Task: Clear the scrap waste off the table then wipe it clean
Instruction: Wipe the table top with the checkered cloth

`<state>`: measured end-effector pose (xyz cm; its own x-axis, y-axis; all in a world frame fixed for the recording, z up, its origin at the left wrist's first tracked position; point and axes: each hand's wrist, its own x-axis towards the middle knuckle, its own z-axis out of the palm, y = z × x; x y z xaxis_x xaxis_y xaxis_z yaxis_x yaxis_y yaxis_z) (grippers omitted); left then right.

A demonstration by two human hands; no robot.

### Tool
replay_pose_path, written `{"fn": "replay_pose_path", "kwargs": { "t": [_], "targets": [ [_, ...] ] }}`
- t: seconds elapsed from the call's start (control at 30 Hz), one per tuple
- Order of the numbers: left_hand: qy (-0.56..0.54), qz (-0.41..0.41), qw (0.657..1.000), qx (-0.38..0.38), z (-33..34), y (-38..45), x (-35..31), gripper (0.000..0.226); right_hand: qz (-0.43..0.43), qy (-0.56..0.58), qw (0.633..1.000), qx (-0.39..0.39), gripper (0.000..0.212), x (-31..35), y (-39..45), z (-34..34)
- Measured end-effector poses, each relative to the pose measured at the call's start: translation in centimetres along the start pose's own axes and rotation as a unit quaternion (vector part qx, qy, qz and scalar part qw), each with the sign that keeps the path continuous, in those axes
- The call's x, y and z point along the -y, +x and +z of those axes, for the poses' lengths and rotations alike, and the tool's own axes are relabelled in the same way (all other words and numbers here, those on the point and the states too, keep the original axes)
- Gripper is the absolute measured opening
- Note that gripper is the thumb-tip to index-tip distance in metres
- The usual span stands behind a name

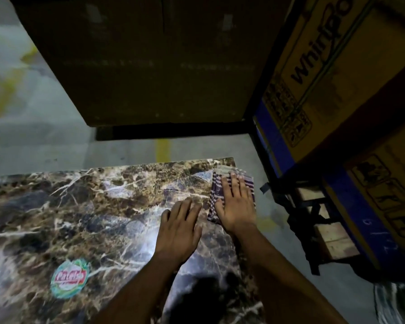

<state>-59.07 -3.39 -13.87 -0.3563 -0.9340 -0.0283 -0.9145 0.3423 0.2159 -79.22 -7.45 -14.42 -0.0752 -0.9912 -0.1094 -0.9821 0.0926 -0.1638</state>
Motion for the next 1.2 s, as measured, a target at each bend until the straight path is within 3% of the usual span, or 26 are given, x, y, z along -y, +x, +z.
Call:
{"fn": "replay_pose_path", "kwargs": {
  "t": [0.17,0.33,0.5,0.8,1.2],
  "targets": [
    [-0.001,0.011,1.0,-0.015,-0.3,2.4,2.4,0.049,0.0,-0.007,1.0,-0.003,0.084,0.7,5.5,-0.9],
    [-0.001,-0.041,0.999,-0.036,-0.8,2.0,5.8,0.046,-0.025,-0.028,0.999,0.01,0.086,3.3,7.7,-1.0],
    [0.019,-0.085,0.996,-0.026,-2.0,-0.6,10.8,0.05,-0.092,-0.021,0.995,0.029,0.082,10.5,7.8,-0.2],
    [0.008,-0.172,0.984,-0.042,-5.6,-9.8,26.3,0.05,-0.169,-0.023,0.985,0.039,0.082,30.2,6.1,3.0],
    [0.016,-0.228,0.97,-0.085,-8.8,-22.4,46.9,0.054,-0.254,-0.038,0.965,0.049,0.084,60.4,3.4,8.4]
  ]
}}
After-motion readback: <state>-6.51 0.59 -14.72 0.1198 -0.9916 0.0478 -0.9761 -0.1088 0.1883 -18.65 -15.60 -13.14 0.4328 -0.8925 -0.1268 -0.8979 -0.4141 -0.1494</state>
